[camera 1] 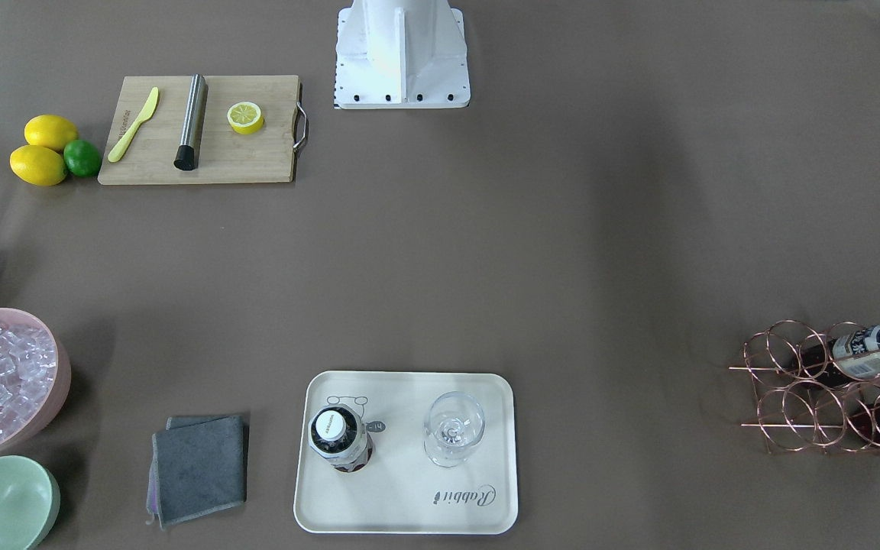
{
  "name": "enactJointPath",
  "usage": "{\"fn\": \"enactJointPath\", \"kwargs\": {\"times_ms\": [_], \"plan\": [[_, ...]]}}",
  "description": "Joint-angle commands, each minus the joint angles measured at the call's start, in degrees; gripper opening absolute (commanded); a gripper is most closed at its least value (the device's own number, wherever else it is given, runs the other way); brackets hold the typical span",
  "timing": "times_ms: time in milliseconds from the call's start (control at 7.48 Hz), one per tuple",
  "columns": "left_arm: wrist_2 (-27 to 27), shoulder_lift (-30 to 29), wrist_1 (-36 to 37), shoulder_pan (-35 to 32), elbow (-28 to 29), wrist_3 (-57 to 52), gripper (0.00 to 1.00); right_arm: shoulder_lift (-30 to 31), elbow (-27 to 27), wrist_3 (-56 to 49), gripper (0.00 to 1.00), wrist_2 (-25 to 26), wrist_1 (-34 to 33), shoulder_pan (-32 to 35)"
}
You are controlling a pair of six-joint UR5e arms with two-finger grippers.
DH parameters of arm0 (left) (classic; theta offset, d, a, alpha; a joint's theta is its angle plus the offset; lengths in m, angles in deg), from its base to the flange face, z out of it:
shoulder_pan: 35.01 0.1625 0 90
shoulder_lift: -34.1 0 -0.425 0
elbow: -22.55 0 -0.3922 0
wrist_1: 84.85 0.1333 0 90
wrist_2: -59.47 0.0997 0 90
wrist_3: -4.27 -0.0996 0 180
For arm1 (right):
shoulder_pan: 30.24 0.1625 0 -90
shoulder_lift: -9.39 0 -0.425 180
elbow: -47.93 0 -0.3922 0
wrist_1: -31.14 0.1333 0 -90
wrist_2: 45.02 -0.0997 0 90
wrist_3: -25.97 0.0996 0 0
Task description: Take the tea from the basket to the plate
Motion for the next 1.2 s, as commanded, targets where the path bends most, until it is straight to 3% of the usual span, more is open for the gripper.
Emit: {"fn": "enactJointPath", "kwargs": {"times_ms": [0,668,802,1069], "plan": [[6.0,4.8,-12.1,0.4,1.3,0.3,0.98,0.1,-0.2,-0.2,1.00,-0.1,0.0,0.0],[7.1,4.9,-12.4,2.2,1.1,13.1,0.98,0.1,-0.4,-0.5,1.00,-0.1,0.1,0.1],[7.2,4.5,-12.6,2.3,0.7,20.7,0.98,0.1,-0.4,-0.5,1.00,-0.1,0.0,0.1],[7.0,6.6,-17.5,3.1,0.6,19.7,0.98,0.1,-0.4,-0.5,1.00,-0.1,0.0,0.1]]}}
